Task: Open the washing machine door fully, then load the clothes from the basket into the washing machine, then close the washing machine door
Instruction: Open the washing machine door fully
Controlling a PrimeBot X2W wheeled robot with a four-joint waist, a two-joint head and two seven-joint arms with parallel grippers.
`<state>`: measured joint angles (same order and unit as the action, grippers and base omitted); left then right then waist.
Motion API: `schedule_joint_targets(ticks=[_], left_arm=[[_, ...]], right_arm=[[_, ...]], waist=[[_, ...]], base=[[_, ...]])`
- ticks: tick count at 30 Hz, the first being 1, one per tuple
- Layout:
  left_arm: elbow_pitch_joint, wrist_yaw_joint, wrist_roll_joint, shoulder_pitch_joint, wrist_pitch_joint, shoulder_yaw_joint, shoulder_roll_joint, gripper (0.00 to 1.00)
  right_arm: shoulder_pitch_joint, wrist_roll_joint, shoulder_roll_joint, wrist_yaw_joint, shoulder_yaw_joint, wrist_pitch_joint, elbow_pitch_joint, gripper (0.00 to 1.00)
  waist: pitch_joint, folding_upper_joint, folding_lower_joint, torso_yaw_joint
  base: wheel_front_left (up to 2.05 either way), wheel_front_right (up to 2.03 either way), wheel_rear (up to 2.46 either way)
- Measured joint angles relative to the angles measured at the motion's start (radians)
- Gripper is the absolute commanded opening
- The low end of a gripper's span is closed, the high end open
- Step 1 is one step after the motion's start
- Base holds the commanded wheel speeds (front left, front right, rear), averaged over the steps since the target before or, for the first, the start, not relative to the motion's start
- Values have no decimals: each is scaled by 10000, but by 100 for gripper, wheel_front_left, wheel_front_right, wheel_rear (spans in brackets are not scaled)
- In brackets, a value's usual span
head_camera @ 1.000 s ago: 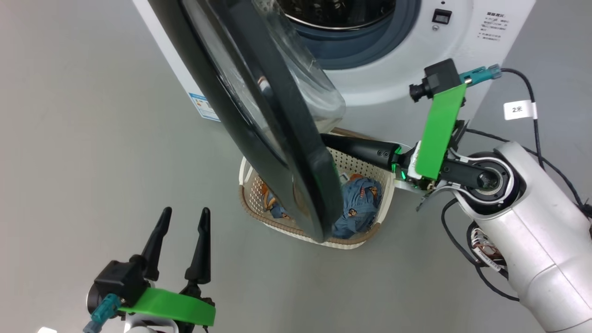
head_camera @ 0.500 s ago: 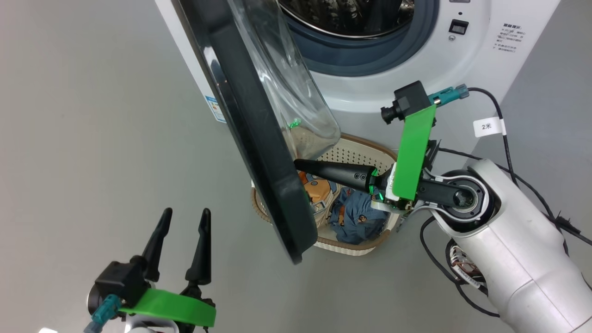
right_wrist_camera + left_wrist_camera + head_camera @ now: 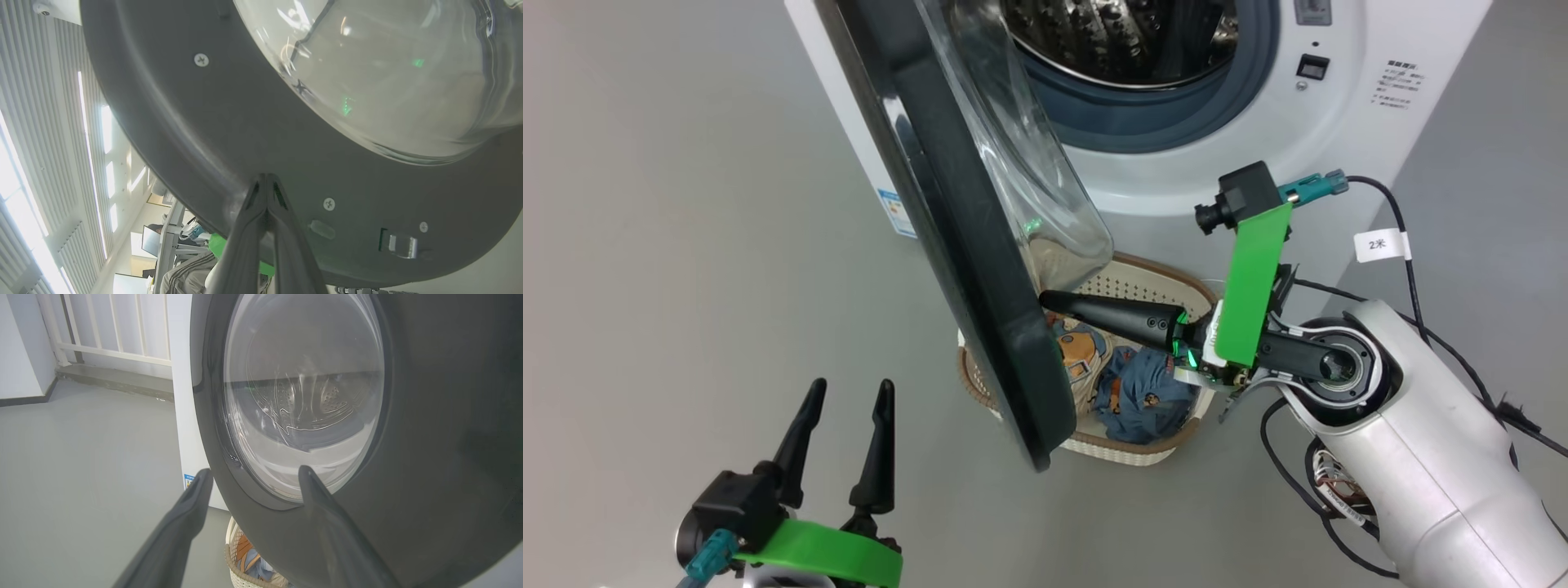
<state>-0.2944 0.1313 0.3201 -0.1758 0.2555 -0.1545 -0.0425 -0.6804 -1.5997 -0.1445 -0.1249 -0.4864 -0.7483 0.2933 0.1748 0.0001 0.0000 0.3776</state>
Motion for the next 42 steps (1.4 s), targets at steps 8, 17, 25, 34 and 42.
schedule_joint_targets(ticks=[8,17,25,34,42], left_arm=[[-140,0,-58,51,-2,-40,-169,100],[-219,0,-46,174,0,199,-435,100],[-211,0,-48,658,-2,690,-625,100],[-84,0,-48,1103,-2,1233,-688,100],[19,0,-61,1176,-2,1421,-688,100]], right_arm=[[604,73,-82,0,403,476,-230,0],[1350,495,-453,0,771,1336,-412,69],[2284,537,-825,0,1032,2266,-445,100],[3524,1271,-1446,0,1267,4447,-861,100],[4378,1973,-2121,0,932,7536,-1053,100]], waist=[[-232,0,-1,-401],[-529,0,0,-1084],[-804,0,0,-1717],[-1160,0,-1,-2349],[-1216,0,0,-2693]], base=[[0,0,0],[0,0,0],[0,0,0],[0,0,0],[0,0,0]])
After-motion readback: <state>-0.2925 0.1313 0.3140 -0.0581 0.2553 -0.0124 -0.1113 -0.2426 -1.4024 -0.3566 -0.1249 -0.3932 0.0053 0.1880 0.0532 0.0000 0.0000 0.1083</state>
